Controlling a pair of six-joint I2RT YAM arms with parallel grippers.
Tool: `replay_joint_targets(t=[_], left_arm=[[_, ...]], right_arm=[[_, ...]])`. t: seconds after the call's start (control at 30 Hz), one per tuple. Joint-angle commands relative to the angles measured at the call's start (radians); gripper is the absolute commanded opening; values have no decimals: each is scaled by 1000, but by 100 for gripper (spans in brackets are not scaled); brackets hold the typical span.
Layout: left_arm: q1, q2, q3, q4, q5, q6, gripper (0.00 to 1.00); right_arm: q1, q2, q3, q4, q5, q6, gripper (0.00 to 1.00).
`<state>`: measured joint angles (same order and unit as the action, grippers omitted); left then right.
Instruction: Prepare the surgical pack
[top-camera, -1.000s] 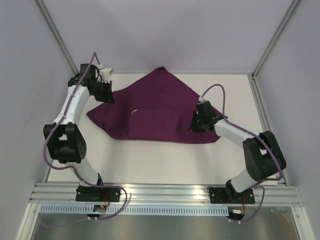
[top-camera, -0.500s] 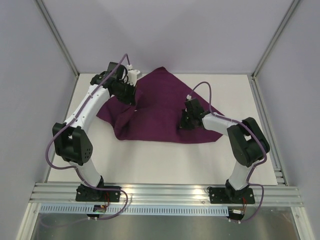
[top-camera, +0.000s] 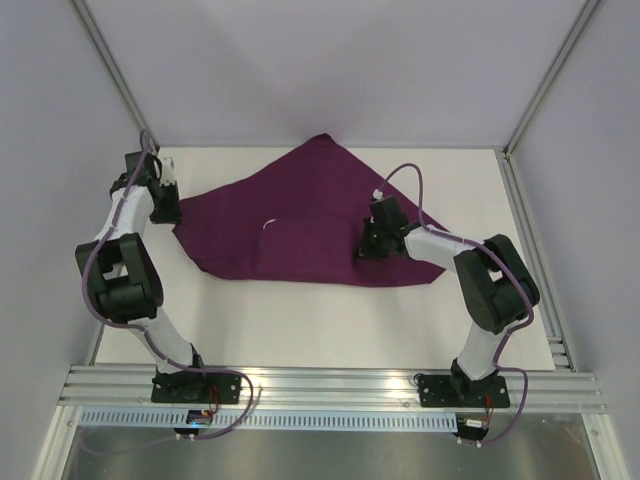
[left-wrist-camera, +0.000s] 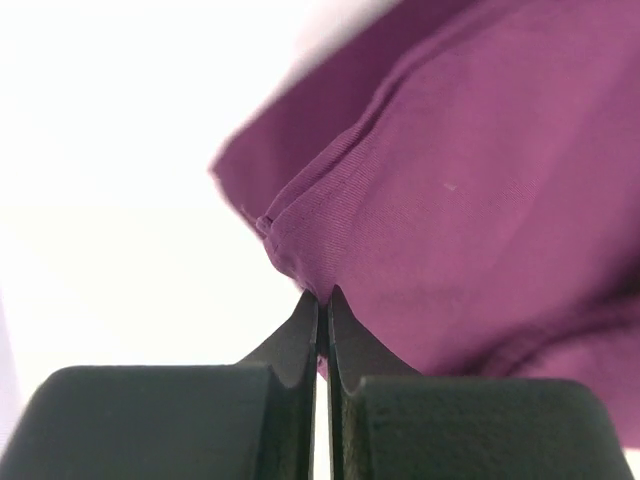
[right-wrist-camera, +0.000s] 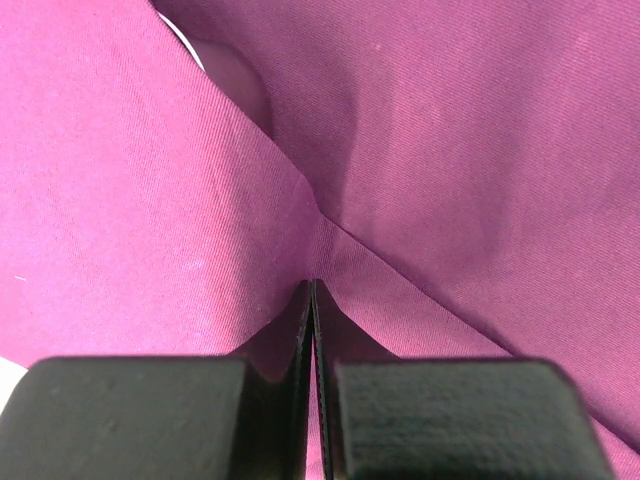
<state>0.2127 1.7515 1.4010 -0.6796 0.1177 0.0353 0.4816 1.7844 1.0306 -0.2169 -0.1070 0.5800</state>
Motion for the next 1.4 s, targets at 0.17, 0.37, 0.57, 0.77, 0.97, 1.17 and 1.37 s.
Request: replay_joint_targets(t=[0.17,0.37,0.57,0.77,0.97,1.17,1.37], left_arm=[[86,85,-31,117,-70,-78,0],[100,86,-43,91,-70,-71,83],[111,150,22,55,-70,-78,89],[117,255,105,2,0,-90,83],[111,370,159,-77,135,-80,79],[83,407,207,-101,157,-41,66],[82,464,294,-136,137,-37,0]], right_arm=[[0,-10,3,40,-11,9,0],[2,-8,13,27,-16,-5,0],[0,-6,13,7,-22,-15,1],[0,-17,31,-78,16,-42,1],[0,-49,34,-111,70,-37,1],[0,-56,54,-137,102,-51,1],[-1,-59,60,-148,105,-65,1]])
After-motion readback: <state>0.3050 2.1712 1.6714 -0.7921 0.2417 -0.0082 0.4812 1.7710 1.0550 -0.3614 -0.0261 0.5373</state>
